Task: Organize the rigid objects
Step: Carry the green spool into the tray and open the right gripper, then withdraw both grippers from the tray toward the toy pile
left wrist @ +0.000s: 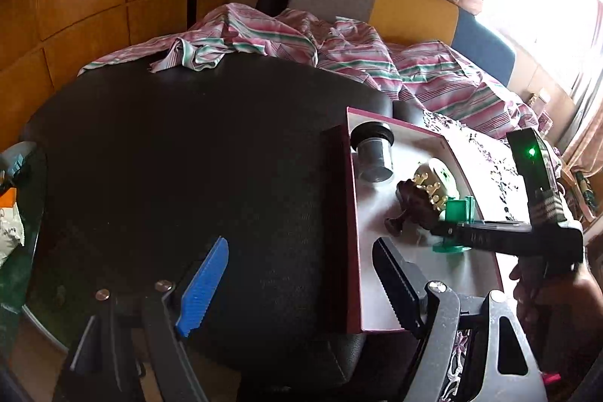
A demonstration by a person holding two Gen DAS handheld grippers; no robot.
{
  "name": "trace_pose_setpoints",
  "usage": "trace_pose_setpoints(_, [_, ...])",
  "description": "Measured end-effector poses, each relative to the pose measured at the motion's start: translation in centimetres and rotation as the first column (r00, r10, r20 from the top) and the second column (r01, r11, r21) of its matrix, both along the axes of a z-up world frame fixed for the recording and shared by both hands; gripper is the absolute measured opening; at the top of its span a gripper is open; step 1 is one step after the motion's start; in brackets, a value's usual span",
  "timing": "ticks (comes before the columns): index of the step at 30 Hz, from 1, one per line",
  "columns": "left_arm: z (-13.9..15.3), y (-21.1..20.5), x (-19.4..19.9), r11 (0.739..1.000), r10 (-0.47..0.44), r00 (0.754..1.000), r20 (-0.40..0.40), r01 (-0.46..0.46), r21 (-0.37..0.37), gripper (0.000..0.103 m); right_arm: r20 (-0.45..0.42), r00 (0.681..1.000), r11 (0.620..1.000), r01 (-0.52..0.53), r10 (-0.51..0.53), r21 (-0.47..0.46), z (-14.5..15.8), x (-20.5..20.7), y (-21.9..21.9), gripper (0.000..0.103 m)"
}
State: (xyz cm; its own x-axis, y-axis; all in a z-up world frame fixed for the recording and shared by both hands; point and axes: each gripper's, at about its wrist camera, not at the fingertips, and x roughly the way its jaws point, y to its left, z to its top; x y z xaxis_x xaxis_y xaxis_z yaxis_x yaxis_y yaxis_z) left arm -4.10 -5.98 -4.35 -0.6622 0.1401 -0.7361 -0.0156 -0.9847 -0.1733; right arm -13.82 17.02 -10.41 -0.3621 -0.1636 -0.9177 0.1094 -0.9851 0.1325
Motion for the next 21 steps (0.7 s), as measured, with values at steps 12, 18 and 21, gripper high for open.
trace_pose_setpoints(12, [0.9,0.5,0.1,1.0,-0.011,1.0,-0.021,0.01,-0.014,0.081,-0.104,0.994,1.0,0.027,-0.027,0.001,2.2,1.8,1.6,0.042])
trace_pose_setpoints(18, [1.4,1.0,0.7,0.999,-0.024,0.999,-0.034,0.023,-0.03,0.083,-0.136,0.99,0.999,0.048,-0.05,-0.018,3.4,4.2,2.0,0.043])
trace_pose_setpoints(21, [1.5,1.3,0.9,0.999,-0.033,0.999,-0.037,0.031,-0.034,0.083,-0.167,0.985,0.999,0.048,-0.048,-0.008,3.9,5.3,1.8,0.043])
